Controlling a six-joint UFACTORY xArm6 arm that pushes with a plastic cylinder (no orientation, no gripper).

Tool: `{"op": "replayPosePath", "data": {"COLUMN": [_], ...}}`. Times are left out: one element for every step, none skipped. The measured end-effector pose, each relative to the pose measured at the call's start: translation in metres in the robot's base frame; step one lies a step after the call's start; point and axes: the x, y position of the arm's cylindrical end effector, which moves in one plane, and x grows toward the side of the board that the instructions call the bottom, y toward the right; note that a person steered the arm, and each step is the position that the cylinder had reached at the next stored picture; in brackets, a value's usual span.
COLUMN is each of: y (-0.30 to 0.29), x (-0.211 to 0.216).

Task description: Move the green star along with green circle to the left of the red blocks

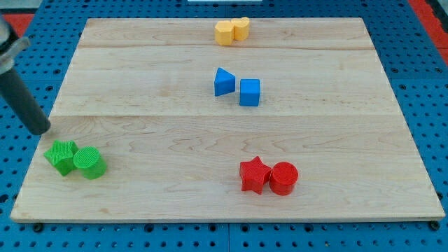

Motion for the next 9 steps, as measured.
{"op": "replayPosePath", "data": {"y": [0.001, 0.018, 0.019, 0.055, 0.106, 0.13, 0.133, 0.12, 0.077], "x": [0.012, 0.029, 0.046, 0.049, 0.054, 0.06, 0.064, 0.059, 0.058]}}
